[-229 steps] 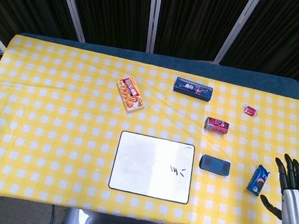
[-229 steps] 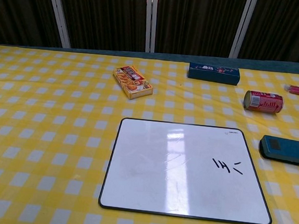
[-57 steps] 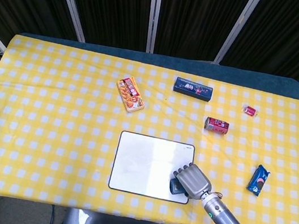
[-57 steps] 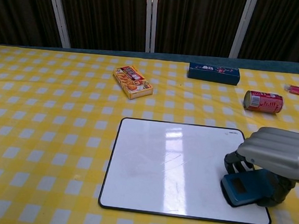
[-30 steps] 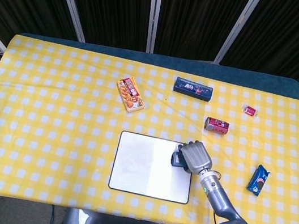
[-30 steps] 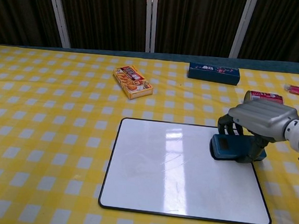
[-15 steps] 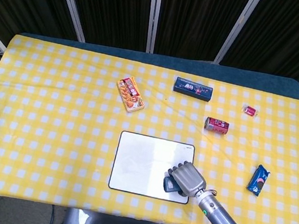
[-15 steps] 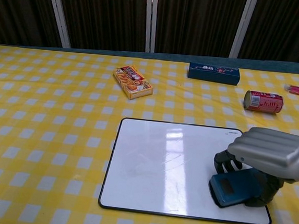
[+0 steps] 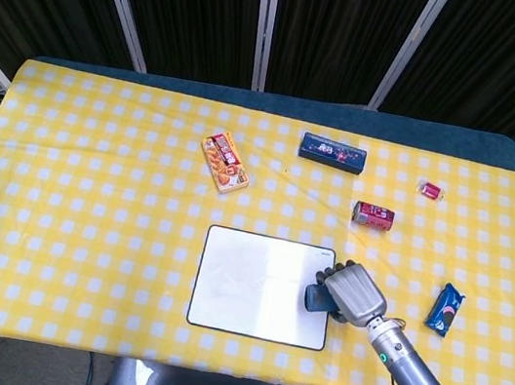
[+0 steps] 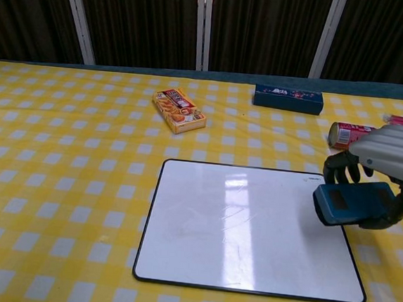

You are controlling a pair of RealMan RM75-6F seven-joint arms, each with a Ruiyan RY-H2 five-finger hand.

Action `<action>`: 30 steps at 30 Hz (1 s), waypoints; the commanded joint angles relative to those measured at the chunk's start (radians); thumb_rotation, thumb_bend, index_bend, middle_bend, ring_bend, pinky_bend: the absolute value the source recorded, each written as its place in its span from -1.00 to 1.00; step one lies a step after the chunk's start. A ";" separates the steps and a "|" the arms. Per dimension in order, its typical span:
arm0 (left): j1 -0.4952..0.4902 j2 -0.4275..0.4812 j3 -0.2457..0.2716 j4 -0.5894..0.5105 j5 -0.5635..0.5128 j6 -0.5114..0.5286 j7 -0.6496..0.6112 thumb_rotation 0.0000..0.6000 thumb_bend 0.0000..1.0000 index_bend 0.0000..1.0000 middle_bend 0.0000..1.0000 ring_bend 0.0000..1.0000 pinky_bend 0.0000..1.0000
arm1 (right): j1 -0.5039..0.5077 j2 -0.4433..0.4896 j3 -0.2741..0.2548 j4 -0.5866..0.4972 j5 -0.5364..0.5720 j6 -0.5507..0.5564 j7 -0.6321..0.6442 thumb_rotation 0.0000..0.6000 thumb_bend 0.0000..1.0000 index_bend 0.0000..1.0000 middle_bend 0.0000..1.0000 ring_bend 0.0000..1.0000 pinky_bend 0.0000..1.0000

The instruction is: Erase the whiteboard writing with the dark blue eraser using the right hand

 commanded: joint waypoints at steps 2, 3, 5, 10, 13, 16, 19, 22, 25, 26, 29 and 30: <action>0.000 0.000 0.000 -0.001 0.000 -0.001 0.001 1.00 -1.00 -1.00 -1.00 -1.00 -1.00 | -0.002 -0.043 0.056 0.160 0.126 -0.043 0.043 1.00 -0.11 0.05 0.09 -0.09 -0.08; -0.001 -0.001 0.000 0.000 -0.001 -0.003 0.002 1.00 -1.00 -1.00 -1.00 -1.00 -1.00 | -0.001 -0.059 0.058 0.188 0.133 -0.049 0.051 1.00 -0.11 0.04 0.08 -0.09 -0.08; -0.002 -0.002 0.000 0.000 -0.003 -0.005 0.004 1.00 -1.00 -1.00 -1.00 -1.00 -1.00 | -0.001 -0.079 0.060 0.225 0.139 -0.060 0.065 1.00 -0.14 -0.06 0.00 -0.12 -0.12; -0.004 -0.005 -0.001 0.003 -0.007 -0.008 0.009 1.00 -1.00 -1.00 -1.00 -1.00 -1.00 | 0.004 -0.086 0.058 0.253 0.181 -0.116 0.060 1.00 -0.81 -0.98 -0.71 -0.66 -0.69; -0.005 -0.006 -0.002 0.004 -0.009 -0.011 0.007 1.00 -1.00 -1.00 -1.00 -1.00 -1.00 | 0.006 -0.076 0.061 0.239 0.204 -0.139 0.058 1.00 -1.00 -1.00 -0.96 -0.92 -0.93; -0.007 -0.007 -0.002 0.006 -0.008 -0.014 0.002 1.00 -1.00 -1.00 -1.00 -1.00 -1.00 | -0.002 -0.056 0.065 0.210 0.206 -0.126 0.064 1.00 -1.00 -1.00 -1.00 -0.97 -0.98; -0.006 -0.006 -0.002 0.007 -0.007 -0.013 -0.002 1.00 -1.00 -1.00 -1.00 -1.00 -1.00 | -0.029 -0.015 0.068 0.151 0.180 -0.067 0.087 1.00 -1.00 -1.00 -1.00 -0.98 -1.00; -0.005 -0.004 -0.001 0.007 -0.004 -0.011 -0.008 1.00 -1.00 -1.00 -1.00 -1.00 -1.00 | -0.071 0.044 0.064 0.082 0.126 0.024 0.129 1.00 -1.00 -1.00 -1.00 -1.00 -1.00; -0.004 -0.003 0.001 0.006 0.004 -0.007 -0.013 1.00 -1.00 -1.00 -1.00 -1.00 -1.00 | -0.116 0.095 0.056 0.026 0.083 0.109 0.163 1.00 -1.00 -1.00 -1.00 -1.00 -1.00; -0.003 -0.003 0.003 0.005 0.008 -0.006 -0.014 1.00 -1.00 -1.00 -1.00 -1.00 -1.00 | -0.135 0.113 0.051 0.006 0.067 0.144 0.179 1.00 -1.00 -1.00 -1.00 -1.00 -1.00; -0.001 -0.002 0.010 0.001 0.026 0.002 -0.019 1.00 -1.00 -1.00 -1.00 -1.00 -1.00 | -0.214 0.162 0.033 -0.047 0.002 0.283 0.234 1.00 -1.00 -1.00 -1.00 -1.00 -1.00; 0.000 -0.002 0.011 0.000 0.030 0.004 -0.019 1.00 -1.00 -1.00 -1.00 -1.00 -1.00 | -0.230 0.167 0.028 -0.050 -0.013 0.313 0.244 1.00 -1.00 -1.00 -1.00 -1.00 -1.00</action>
